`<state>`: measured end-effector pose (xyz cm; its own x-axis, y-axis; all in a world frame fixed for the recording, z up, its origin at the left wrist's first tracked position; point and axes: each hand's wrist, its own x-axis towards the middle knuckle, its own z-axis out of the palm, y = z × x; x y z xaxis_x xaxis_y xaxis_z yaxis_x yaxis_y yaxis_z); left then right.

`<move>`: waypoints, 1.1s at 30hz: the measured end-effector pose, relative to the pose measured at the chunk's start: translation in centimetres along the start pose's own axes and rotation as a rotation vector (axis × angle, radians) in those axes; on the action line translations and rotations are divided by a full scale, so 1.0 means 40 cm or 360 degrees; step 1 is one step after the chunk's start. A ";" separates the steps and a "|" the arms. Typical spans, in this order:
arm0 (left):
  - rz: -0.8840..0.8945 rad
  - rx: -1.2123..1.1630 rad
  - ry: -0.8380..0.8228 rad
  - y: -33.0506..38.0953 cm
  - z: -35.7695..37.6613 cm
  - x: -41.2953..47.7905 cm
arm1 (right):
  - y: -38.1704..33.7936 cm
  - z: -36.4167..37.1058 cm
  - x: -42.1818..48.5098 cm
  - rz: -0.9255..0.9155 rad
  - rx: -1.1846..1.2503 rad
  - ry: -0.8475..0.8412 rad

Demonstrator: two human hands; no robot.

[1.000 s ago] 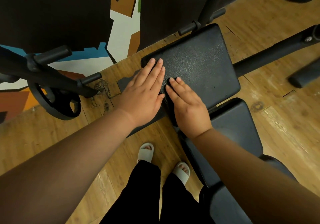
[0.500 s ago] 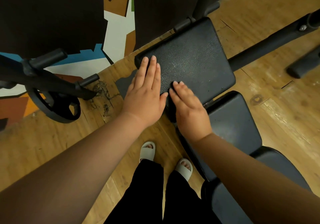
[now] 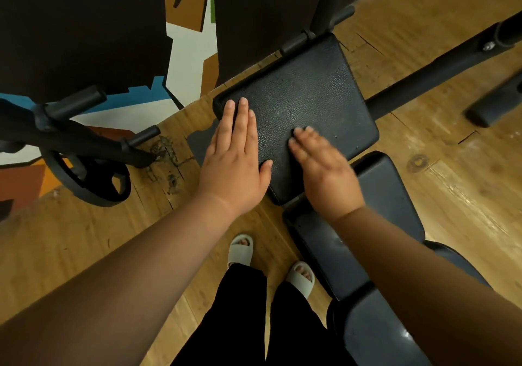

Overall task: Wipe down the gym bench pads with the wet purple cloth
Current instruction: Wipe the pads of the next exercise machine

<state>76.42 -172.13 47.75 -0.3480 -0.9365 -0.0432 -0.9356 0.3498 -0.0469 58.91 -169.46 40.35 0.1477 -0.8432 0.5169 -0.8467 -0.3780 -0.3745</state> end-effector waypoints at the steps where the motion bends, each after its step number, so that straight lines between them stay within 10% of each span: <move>1: -0.0003 0.0013 0.0016 0.002 0.002 0.001 | 0.025 -0.004 0.022 0.0130 -0.0043 0.0049; 4: -0.0032 0.0066 0.0058 0.018 0.009 0.000 | 0.014 0.004 0.045 0.0488 -0.0079 0.0185; 11: 0.0166 0.0187 0.0212 0.028 0.020 0.031 | 0.010 -0.004 -0.005 -0.0008 0.0058 0.0015; 16: 0.0226 0.0170 0.0301 0.046 0.018 0.084 | 0.033 0.000 0.051 0.0484 -0.0005 0.0254; 23: 0.0194 0.0202 0.0377 0.055 0.042 0.092 | 0.033 -0.007 0.008 0.0054 0.0020 0.0081; 28: 0.0184 0.0228 0.0407 0.059 0.044 0.094 | 0.040 -0.004 0.067 0.0581 -0.0006 0.0286; 33: 0.0177 0.0238 0.0416 0.059 0.050 0.093 | 0.039 -0.004 0.014 -0.0031 0.0052 0.0082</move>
<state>73.05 -174.76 45.49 -0.4691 -0.8600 0.2007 -0.8787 0.4318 -0.2035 57.58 -170.44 40.18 0.1370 -0.8151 0.5629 -0.8265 -0.4073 -0.3886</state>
